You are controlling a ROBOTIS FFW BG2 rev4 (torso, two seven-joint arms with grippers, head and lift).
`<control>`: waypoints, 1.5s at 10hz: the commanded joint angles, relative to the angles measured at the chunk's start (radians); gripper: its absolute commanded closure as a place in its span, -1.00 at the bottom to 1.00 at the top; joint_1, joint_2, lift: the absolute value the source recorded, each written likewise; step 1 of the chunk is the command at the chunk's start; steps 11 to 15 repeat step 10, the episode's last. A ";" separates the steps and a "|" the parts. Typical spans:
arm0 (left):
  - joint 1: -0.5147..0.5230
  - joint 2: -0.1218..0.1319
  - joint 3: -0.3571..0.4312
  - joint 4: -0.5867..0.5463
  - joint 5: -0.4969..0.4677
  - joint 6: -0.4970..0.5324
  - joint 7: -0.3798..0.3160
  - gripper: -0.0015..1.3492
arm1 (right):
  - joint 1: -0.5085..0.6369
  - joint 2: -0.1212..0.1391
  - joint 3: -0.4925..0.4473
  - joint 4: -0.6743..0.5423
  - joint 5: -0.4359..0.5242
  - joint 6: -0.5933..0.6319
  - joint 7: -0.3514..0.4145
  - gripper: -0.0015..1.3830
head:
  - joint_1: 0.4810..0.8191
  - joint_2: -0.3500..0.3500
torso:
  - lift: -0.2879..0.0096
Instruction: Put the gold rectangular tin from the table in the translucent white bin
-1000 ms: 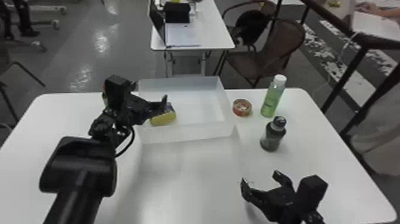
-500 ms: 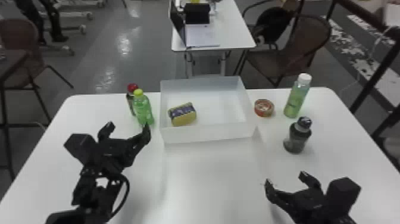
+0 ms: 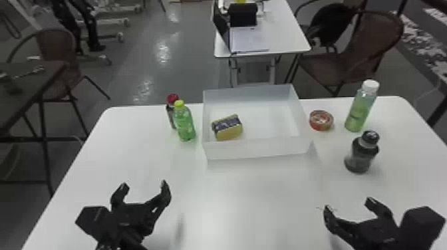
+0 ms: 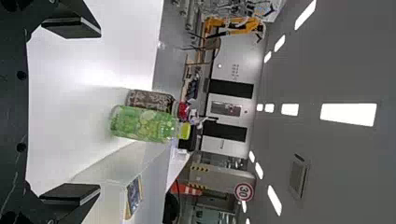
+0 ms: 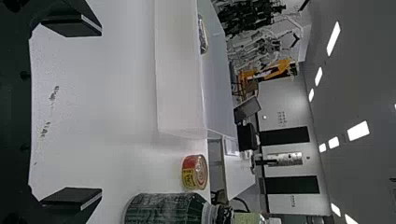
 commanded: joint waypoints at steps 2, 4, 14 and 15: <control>0.067 -0.003 0.008 0.000 -0.034 0.002 0.016 -0.80 | 0.022 0.000 -0.002 -0.017 -0.002 0.001 -0.012 -0.87 | 0.27 0.41 | 0.33; 0.081 -0.003 0.003 0.001 -0.044 0.002 0.030 -0.80 | 0.029 0.001 -0.002 -0.023 0.000 -0.001 -0.016 -0.87 | 0.27 0.43 | 0.33; 0.075 -0.003 -0.004 0.006 -0.029 0.006 0.032 -0.80 | 0.029 0.008 -0.002 -0.026 0.002 -0.012 -0.021 -0.87 | 0.27 0.43 | 0.33; 0.075 -0.003 -0.004 0.006 -0.029 0.006 0.032 -0.80 | 0.029 0.008 -0.002 -0.026 0.002 -0.012 -0.021 -0.87 | 0.27 0.43 | 0.33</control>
